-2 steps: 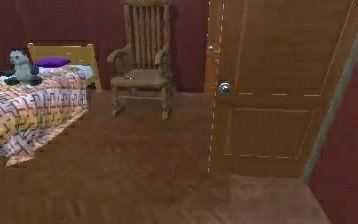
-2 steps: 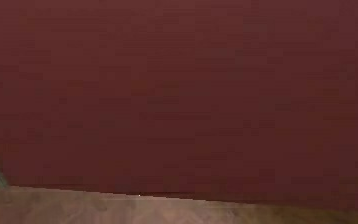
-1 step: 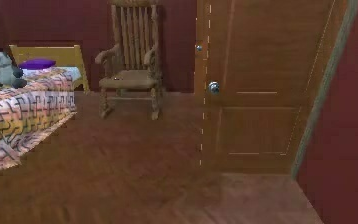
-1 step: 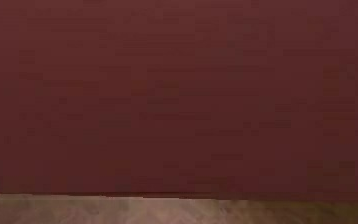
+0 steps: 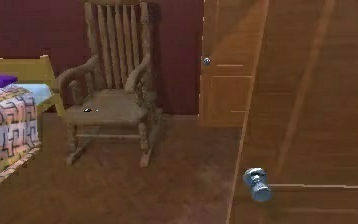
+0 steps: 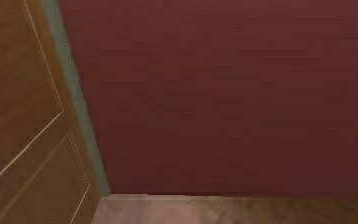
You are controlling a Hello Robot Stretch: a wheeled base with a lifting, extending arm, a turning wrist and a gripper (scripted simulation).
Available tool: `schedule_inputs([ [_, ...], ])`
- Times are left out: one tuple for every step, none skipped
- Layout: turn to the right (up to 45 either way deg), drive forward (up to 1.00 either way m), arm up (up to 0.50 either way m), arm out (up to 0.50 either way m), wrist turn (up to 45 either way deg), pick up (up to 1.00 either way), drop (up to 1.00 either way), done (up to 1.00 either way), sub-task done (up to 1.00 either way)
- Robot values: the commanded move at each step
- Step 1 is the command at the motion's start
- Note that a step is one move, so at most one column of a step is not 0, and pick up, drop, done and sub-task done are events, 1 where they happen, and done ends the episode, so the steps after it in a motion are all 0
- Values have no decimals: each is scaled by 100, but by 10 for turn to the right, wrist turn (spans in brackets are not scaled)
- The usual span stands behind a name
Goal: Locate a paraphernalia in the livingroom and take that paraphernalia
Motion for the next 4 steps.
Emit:
schedule_inputs([
  [-240, 0, 0, 0, 0, 0, 0, 0, 0],
  [0, 30, 0, 0, 0, 0, 0, 0, 0],
  [240, 0, 0, 0, 0, 0, 0, 0, 0],
  [0, 75, 0, 0, 0, 0, 0, 0, 0],
])
